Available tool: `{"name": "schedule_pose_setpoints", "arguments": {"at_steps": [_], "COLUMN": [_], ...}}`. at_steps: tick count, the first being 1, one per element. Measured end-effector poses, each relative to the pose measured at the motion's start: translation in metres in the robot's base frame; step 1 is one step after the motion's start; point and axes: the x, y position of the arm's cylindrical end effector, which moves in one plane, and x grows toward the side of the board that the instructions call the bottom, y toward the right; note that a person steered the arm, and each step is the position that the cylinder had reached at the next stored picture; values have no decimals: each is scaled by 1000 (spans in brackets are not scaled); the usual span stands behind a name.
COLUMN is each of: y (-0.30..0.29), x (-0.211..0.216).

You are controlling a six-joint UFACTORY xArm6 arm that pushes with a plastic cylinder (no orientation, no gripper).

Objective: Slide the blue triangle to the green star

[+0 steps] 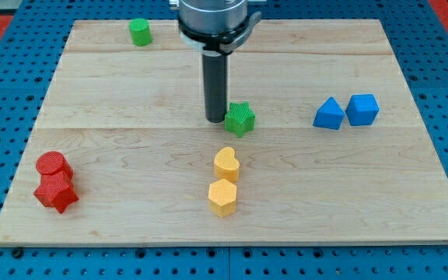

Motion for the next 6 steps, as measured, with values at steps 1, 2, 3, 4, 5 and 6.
{"name": "schedule_pose_setpoints", "arguments": {"at_steps": [1,2,3,4,5,6], "y": [32,92,112,178,239,223], "x": [26,10,14,65,48,8]}}
